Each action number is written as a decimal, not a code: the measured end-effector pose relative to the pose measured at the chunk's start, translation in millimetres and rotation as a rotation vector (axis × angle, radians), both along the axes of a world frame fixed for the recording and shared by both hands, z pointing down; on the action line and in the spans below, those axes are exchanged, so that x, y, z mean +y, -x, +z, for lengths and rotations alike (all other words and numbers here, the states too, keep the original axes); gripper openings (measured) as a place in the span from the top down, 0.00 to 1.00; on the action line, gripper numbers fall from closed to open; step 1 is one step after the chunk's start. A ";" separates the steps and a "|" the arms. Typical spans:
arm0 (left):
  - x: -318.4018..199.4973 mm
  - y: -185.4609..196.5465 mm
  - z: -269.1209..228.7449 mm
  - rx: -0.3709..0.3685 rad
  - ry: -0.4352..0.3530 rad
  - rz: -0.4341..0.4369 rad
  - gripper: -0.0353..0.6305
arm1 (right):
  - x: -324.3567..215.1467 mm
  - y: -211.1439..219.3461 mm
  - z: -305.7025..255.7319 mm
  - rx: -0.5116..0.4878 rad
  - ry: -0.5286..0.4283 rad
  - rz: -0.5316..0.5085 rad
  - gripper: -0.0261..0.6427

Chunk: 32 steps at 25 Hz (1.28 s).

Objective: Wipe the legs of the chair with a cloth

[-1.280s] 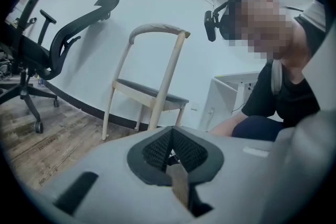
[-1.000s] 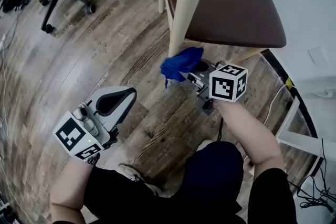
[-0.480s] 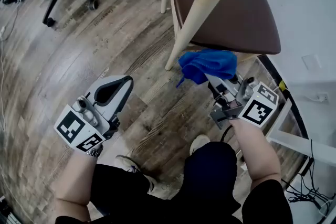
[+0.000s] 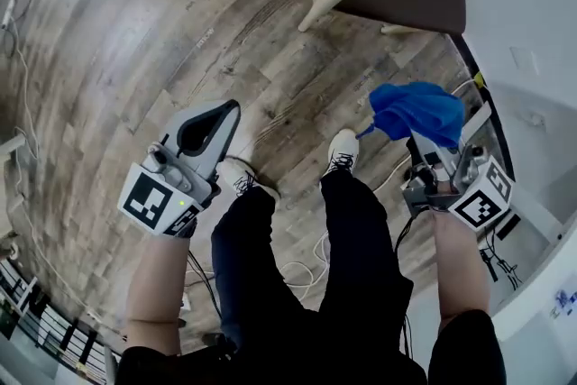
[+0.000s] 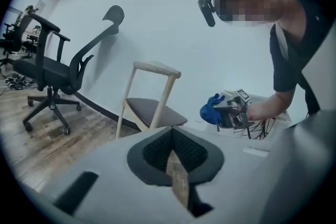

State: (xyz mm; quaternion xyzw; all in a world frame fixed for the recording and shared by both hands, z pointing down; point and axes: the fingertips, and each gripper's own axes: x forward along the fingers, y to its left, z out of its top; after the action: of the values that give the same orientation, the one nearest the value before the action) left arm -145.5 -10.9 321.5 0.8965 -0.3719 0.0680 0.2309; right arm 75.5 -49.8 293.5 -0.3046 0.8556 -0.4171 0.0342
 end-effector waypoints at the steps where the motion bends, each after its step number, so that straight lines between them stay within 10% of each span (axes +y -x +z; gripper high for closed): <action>1: 11.5 -4.7 -17.8 0.006 0.025 -0.005 0.95 | 7.5 -1.7 -19.9 0.005 0.013 -0.001 0.86; 8: 80.9 -50.7 -159.9 0.091 0.195 0.040 0.95 | 54.1 8.3 -168.0 0.062 0.039 -0.086 0.86; 20: 95.6 -78.0 -387.0 0.096 0.076 0.053 0.95 | 99.0 11.1 -381.1 -0.013 -0.052 -0.063 0.86; 32: 93.3 -129.4 -458.4 0.157 0.043 -0.030 0.95 | 115.3 -20.2 -443.6 -0.043 -0.098 -0.150 0.86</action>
State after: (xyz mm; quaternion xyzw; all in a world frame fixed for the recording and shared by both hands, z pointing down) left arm -16.1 82.4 -136.9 0.8883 -0.3645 0.0018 0.2795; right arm 95.7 65.4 -150.2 -0.2287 0.8944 -0.3826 0.0362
